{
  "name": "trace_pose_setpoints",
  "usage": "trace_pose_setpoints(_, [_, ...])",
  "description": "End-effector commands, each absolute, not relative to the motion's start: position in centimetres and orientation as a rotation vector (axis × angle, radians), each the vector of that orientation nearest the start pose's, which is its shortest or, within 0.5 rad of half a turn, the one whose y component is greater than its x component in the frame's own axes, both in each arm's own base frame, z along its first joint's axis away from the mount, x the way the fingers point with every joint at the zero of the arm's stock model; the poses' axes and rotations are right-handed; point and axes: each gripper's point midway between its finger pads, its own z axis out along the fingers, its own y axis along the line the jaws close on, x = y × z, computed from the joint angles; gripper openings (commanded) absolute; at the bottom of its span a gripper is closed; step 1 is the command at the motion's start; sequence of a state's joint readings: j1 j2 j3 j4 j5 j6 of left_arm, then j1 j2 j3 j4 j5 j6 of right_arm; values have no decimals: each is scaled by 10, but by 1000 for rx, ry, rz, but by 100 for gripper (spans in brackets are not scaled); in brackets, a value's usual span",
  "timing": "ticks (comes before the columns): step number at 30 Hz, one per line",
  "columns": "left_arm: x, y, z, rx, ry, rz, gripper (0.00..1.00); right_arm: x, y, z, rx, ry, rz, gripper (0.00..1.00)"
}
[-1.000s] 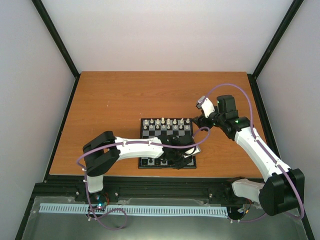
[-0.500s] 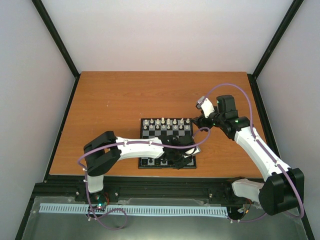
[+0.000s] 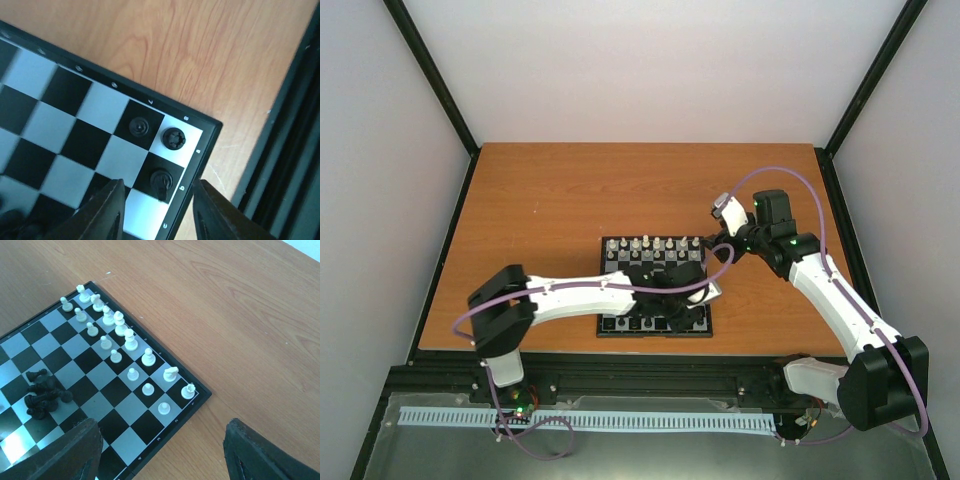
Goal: Set up the chess pieces on the board
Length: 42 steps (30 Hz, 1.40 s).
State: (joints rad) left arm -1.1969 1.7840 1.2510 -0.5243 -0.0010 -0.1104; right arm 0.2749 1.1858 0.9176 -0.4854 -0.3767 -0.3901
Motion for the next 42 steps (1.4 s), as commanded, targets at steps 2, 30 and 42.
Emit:
trace_pose_setpoints(2, [165, -405, 172, 1301, 2182, -479, 45, 309, 161, 203, -972, 2049, 430, 67])
trace_pose_setpoints(30, [253, -131, 281, 173, 1948, -32, 100, 265, 243, 149, -1498, 2064, 543, 52])
trace_pose_setpoints(42, [279, -101, 244, -92, 2111, 182, 100, 273, 272, 101, -1606, 2223, 478, 41])
